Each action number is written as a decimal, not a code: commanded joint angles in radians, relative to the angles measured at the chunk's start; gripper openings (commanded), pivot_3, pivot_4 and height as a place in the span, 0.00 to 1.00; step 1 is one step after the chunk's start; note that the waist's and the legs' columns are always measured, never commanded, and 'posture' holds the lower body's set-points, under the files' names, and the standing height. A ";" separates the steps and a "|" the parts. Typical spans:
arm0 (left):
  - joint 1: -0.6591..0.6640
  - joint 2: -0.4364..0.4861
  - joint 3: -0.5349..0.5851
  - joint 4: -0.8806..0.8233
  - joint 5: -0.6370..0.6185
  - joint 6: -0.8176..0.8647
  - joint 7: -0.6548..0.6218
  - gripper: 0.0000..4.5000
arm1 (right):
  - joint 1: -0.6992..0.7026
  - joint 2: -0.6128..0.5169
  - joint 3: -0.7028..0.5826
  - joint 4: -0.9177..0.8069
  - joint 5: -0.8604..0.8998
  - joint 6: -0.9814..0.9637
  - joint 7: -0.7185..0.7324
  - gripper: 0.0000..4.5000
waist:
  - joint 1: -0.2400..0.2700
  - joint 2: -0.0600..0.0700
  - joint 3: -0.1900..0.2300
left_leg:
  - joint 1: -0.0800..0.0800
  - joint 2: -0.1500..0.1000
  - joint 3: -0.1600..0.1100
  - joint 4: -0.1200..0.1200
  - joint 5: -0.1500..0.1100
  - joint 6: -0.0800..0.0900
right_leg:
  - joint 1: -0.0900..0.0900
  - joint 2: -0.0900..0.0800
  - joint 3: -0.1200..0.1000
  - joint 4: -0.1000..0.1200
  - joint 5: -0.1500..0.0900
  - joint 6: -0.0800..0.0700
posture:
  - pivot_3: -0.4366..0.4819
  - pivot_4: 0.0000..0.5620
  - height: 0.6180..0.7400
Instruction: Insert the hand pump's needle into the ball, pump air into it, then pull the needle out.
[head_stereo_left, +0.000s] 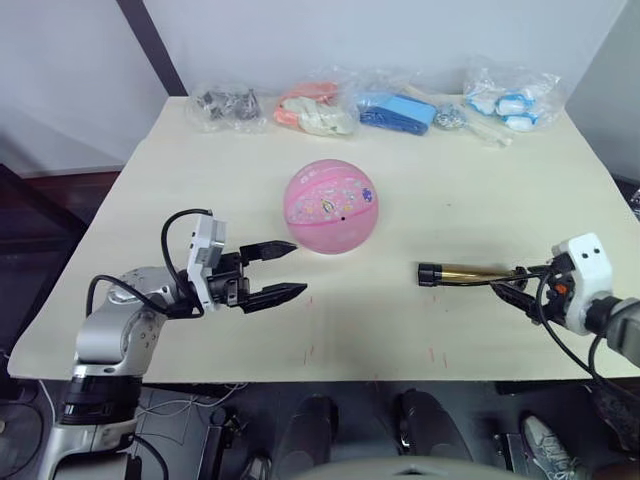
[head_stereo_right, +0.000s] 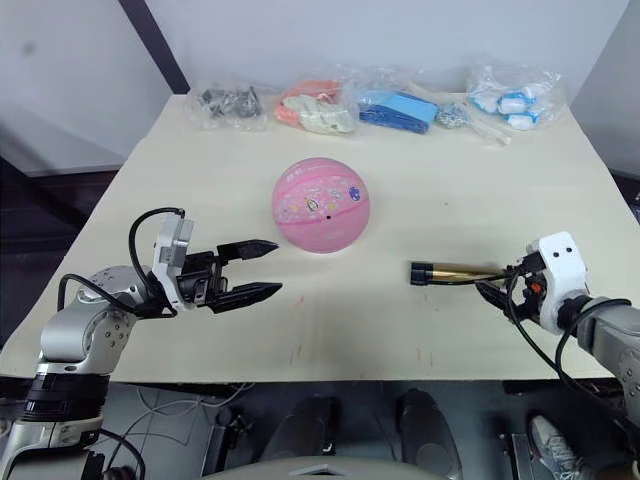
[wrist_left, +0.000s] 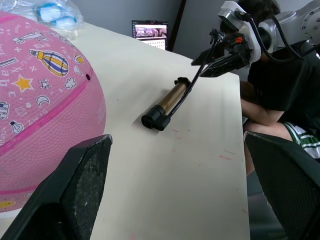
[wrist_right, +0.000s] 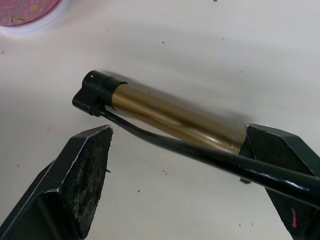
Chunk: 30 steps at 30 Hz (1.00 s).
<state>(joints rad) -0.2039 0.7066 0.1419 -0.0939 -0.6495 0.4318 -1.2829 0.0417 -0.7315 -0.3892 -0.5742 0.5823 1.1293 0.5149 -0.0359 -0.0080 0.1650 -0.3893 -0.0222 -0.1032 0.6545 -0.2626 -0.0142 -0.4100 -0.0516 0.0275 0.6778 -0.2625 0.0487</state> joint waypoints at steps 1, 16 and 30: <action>-0.008 0.006 0.003 0.002 0.001 -0.015 -0.010 1.00 | 0.044 -0.057 -0.041 -0.048 0.044 0.039 0.049 0.99 | 0.002 0.000 0.000 | 0.000 0.000 0.000 0.000 0.000 0.000 | 0.000 0.000 0.000 0.000 0.000 0.000 | 0.48 0.27 1.00; -0.009 0.010 0.009 0.006 -0.006 -0.020 -0.022 1.00 | 0.093 -0.028 -0.122 -0.103 0.158 -0.133 0.151 0.99 | 0.000 -0.002 0.001 | 0.008 0.002 0.002 0.000 0.000 0.000 | 0.007 0.002 0.001 -0.001 0.000 0.000 | 0.48 0.27 1.00; 0.144 0.003 0.103 -0.033 -0.012 -0.010 0.085 1.00 | 0.276 0.070 -0.223 -0.083 0.112 -0.538 0.283 0.99 | 0.002 -0.003 0.002 | 0.008 0.007 0.004 0.000 0.000 0.000 | 0.007 0.002 0.004 -0.002 0.000 0.000 | 0.48 0.27 1.00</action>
<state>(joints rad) -0.0691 0.7068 0.2075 -0.0926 -0.6509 0.4283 -1.2138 0.3115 -0.6686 -0.5642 -0.6467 0.6769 0.6412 0.7769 -0.0335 -0.0111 0.1667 -0.3806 -0.0154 -0.0986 0.6542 -0.2627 -0.0141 -0.4033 -0.0495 0.0316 0.6764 -0.2626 0.0489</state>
